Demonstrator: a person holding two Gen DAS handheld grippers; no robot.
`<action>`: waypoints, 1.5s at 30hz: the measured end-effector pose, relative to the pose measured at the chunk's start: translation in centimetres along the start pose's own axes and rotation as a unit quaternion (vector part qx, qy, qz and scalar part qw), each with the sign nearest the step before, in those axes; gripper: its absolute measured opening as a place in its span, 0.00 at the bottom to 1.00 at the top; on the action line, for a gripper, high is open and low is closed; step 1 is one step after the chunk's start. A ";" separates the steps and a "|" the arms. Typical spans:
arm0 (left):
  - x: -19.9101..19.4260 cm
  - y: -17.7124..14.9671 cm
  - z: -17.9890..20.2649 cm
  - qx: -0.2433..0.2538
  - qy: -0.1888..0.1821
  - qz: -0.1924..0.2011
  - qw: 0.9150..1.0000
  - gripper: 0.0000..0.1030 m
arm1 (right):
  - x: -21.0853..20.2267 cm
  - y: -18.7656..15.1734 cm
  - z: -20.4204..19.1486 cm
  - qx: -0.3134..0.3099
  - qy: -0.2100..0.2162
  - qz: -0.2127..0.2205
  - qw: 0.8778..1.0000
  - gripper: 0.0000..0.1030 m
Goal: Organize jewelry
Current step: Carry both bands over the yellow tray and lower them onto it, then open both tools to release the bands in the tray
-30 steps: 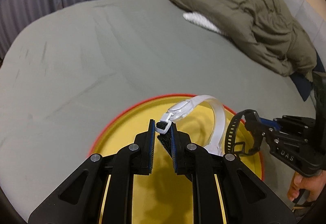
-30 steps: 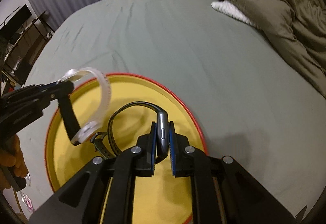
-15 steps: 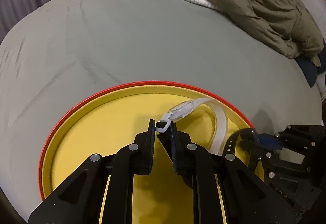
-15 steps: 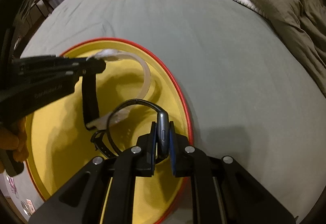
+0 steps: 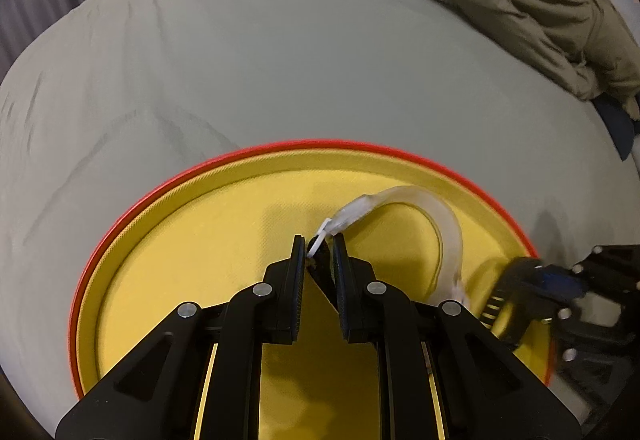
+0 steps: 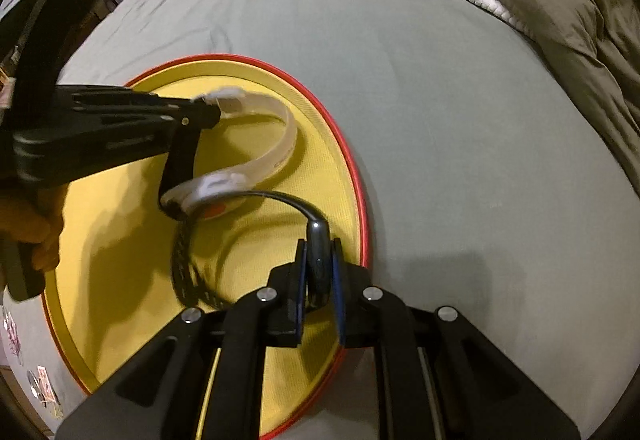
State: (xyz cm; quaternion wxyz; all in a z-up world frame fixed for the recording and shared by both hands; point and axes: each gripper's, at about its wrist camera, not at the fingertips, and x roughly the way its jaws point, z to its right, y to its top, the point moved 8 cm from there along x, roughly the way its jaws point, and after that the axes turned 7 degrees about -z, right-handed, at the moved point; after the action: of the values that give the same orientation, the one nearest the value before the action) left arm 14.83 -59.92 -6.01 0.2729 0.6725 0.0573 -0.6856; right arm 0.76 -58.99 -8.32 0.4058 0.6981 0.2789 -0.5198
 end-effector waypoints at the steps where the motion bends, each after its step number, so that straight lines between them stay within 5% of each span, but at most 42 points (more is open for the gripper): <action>1: 0.1 -0.1 0.0 0.003 0.002 -0.001 1.000 0.13 | -0.1 -0.4 0.1 0.000 0.005 0.001 1.000 0.11; 14: 0.2 0.5 1.5 0.025 0.001 0.000 1.000 0.13 | 1.3 0.1 -1.0 -0.020 -0.017 -0.022 0.999 0.11; 18: 0.3 0.7 1.9 0.031 0.004 0.000 0.999 0.20 | 1.3 0.3 -0.8 -0.014 -0.011 -0.021 1.000 0.12; 22: -0.2 0.6 1.8 0.028 0.001 0.008 1.000 0.48 | 1.3 0.2 -1.5 -0.021 0.015 -0.021 0.999 0.36; 26: -1.0 0.6 1.6 0.022 -0.003 0.016 1.000 0.53 | 1.3 0.0 -3.2 -0.041 0.022 -0.021 0.999 0.64; 32: -3.7 0.4 0.2 0.000 -0.009 0.048 0.999 0.73 | -0.2 0.4 -3.0 -0.010 0.045 0.003 0.999 0.83; 45: -11.2 -4.1 -5.5 -0.079 -0.004 0.094 0.992 0.89 | -6.8 2.4 -5.7 0.003 0.044 0.048 0.998 0.88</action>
State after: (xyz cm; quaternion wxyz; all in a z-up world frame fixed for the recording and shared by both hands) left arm 17.28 -50.72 3.04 0.3888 0.6484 0.0465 -0.6529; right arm 3.52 -55.15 -0.41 0.4156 0.7341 0.2616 -0.4690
